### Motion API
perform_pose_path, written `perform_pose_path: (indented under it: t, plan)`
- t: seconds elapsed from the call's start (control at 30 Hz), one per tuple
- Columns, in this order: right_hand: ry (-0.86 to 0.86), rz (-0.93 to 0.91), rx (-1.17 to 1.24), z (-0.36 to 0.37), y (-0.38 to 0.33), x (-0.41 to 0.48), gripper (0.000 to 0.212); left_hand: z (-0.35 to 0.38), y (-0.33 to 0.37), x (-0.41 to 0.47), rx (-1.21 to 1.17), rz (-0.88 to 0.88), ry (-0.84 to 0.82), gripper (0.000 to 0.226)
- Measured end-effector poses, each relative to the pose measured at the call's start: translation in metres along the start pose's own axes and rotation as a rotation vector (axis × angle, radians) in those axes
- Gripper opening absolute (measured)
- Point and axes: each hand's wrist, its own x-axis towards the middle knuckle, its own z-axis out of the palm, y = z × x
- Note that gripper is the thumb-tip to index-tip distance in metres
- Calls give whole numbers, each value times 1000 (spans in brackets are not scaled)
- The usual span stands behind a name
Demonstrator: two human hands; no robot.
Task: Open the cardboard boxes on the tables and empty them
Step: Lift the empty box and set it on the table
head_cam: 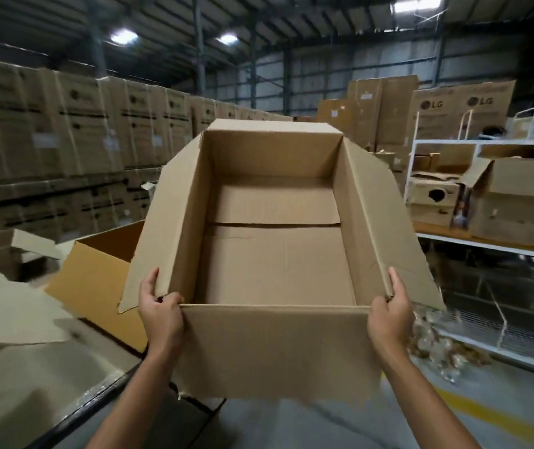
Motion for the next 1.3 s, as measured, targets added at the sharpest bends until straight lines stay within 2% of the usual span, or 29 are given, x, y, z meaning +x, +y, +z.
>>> perform_pose_path:
  t: [0.17, 0.27, 0.63, 0.93, 1.2, 1.3]
  plan:
    - [-145, -74, 62, 69, -7, 58, 63, 18, -6, 37, 24, 34, 158, 67]
    - [-241, -58, 116, 119, -3, 82, 64, 23, -16, 63, 48, 67, 239, 68]
    - [-471, -173, 233, 341, -14, 163, 61, 50, -55, 198, 3, 103, 526, 68]
    - [-631, -185, 227, 475, -13, 211, 53, 74, -77, 275, 120, 74, 636, 62]
    - [-919, -202, 162, 582, 7, 250, 48, 102, -101, 312, 242, -52, 739, 55]
    - [-1032, -137, 112, 609, 22, 257, 49, 116, -103, 326, 347, -84, 751, 56]
